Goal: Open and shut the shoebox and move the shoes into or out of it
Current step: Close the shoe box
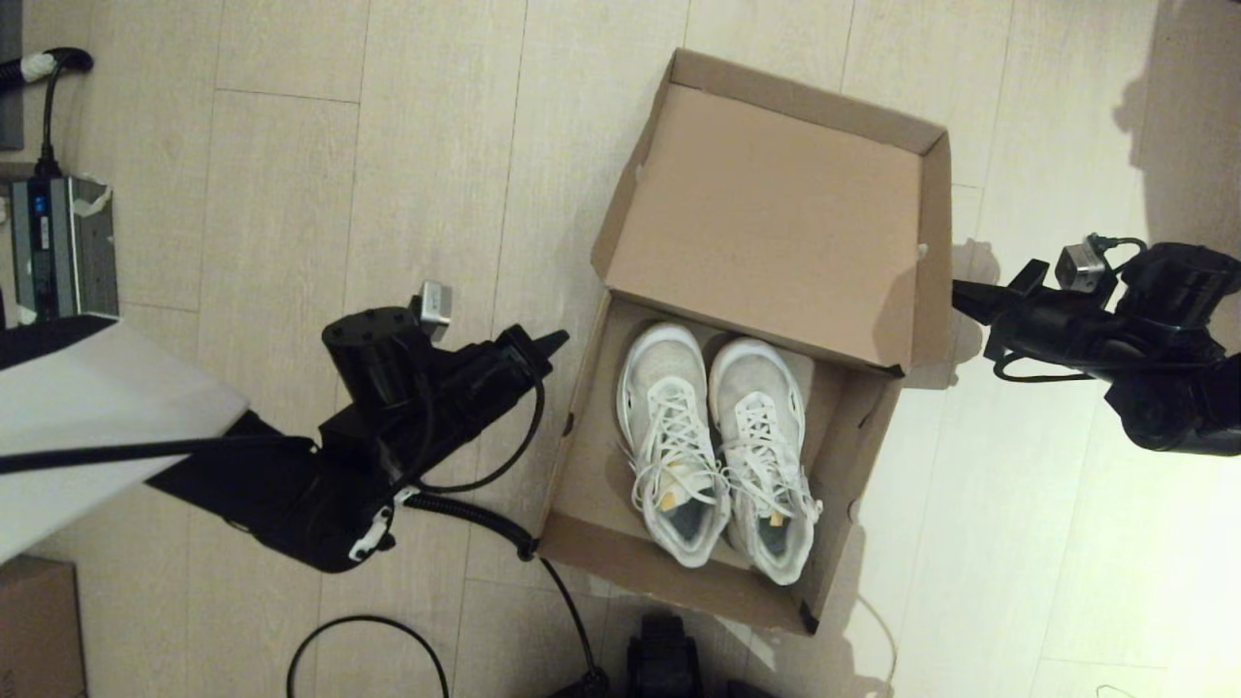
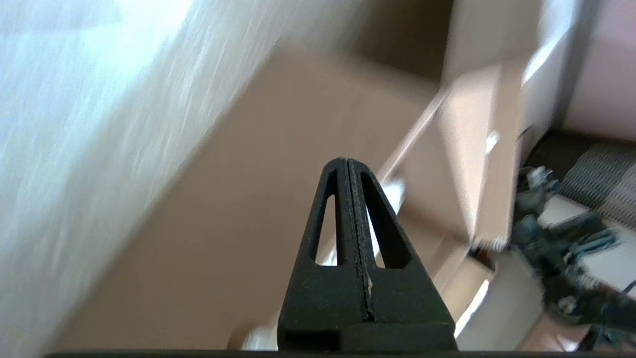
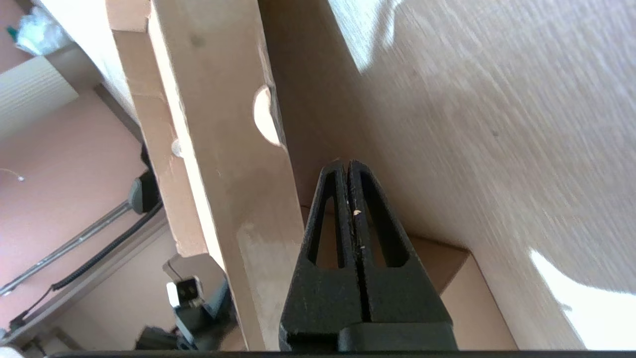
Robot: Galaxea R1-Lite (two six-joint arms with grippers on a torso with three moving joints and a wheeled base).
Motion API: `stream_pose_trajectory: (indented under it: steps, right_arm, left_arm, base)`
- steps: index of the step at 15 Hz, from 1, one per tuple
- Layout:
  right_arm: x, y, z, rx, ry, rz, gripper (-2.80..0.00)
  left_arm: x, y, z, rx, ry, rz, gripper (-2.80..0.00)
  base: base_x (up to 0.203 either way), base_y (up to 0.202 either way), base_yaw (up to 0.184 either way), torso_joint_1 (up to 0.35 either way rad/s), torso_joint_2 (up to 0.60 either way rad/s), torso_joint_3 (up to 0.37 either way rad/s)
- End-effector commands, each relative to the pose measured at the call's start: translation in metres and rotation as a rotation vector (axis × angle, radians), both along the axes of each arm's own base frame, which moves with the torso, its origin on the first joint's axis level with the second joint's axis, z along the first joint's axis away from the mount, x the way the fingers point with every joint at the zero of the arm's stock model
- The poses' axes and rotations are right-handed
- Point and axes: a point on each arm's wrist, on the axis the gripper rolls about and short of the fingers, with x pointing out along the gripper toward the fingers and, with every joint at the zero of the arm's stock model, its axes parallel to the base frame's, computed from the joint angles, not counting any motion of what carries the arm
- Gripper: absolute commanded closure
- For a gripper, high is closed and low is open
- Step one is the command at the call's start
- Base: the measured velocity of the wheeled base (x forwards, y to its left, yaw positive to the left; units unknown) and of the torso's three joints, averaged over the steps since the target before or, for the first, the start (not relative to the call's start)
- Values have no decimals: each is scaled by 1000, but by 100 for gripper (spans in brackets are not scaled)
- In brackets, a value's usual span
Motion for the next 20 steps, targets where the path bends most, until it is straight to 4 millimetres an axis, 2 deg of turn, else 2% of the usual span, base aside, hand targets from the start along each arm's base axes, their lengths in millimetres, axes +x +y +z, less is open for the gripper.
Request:
stream_pose_trajectory:
  steps: [1,3,7,15,20]
  right_arm:
    - [7,3,-4,6,2,14,0]
    - [16,11,-9,8,2,36,0]
    - [26,33,-6,50,9,69,0]
    - [28,32,22,244,71,127,0]
    - [27,34,39,353,110,320,0]
  left_arm:
    - [16,6,15,-22,-50,18,0]
    - [27,7,28,-24,-67,6,0]
    - [51,-2,47,-35,-112,-26,0]
    - [78,-13,55,-32,-121,-60,0]
    - [85,-15,62,-36,-132,-60,0]
  base:
    - [0,0,0,0,0,0]
    - [0,0,0,0,0,0]
    - [0,0,0,0,0,0]
    - [0,0,0,0,0,0]
    - [0,0,0,0,0,0]
